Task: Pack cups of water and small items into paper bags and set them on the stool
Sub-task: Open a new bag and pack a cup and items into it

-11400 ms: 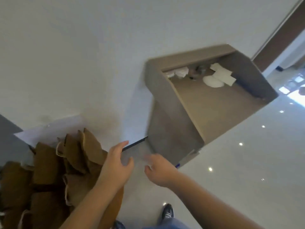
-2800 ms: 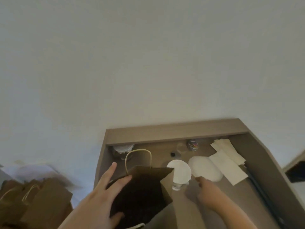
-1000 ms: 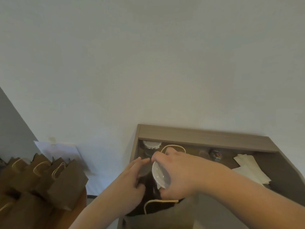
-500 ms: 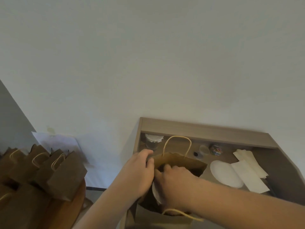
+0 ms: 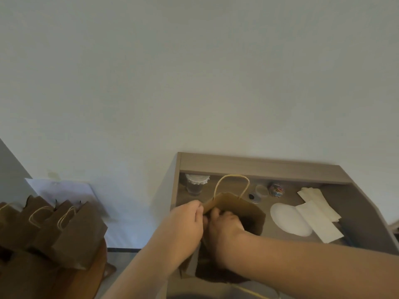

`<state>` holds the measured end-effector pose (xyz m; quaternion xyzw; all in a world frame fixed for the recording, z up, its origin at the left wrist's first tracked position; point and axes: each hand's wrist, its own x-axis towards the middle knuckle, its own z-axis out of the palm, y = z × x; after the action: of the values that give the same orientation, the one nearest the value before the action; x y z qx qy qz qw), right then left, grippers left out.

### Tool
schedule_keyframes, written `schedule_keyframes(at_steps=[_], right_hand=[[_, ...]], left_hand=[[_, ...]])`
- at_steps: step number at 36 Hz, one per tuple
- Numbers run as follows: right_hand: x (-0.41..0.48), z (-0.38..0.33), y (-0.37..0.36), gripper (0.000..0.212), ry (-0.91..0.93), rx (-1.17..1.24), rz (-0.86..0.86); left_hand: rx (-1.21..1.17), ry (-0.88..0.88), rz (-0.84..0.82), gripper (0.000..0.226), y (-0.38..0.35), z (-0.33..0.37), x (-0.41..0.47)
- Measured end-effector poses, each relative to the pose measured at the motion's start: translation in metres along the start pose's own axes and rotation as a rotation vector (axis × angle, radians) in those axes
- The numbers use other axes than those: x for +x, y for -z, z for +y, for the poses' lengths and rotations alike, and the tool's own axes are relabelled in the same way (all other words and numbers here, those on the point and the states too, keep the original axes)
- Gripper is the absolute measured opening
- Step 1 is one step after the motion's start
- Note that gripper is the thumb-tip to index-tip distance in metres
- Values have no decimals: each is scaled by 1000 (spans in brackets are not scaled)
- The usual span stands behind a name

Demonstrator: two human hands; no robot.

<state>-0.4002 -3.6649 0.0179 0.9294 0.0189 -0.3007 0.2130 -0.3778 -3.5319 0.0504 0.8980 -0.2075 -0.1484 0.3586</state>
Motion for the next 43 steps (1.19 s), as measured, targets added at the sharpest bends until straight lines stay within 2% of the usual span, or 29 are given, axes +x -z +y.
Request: schedule_keyframes(at_steps=[5, 12, 17, 23, 31, 33, 37, 39, 43], right_hand=[[17, -1, -11, 88, -61, 44, 24], [18, 2, -17, 94, 20, 56, -24], [14, 10, -15, 89, 82, 34, -62], [3, 22, -32, 88, 68, 31, -153], [-26, 46, -8, 84, 150, 41, -229], [-33, 54, -5, 78, 155, 59, -233], [-55, 74, 3, 51, 142, 187, -81], [-73, 90, 8, 39, 107, 431, 7], [-127, 132, 10, 22, 137, 843, 355]], left_hand=[[33, -21, -17, 31, 1, -1, 9], [26, -26, -21, 33, 4, -3, 15], [26, -35, -42, 34, 4, 4, 20], [17, -50, -59, 33, -4, 12, 23], [3, -103, -112, 29, -21, 33, 27], [9, -102, -113, 27, -23, 37, 30], [78, -162, -67, 24, -21, 39, 30], [99, -208, -38, 38, -20, 40, 26], [84, -282, -60, 57, -14, 52, 15]])
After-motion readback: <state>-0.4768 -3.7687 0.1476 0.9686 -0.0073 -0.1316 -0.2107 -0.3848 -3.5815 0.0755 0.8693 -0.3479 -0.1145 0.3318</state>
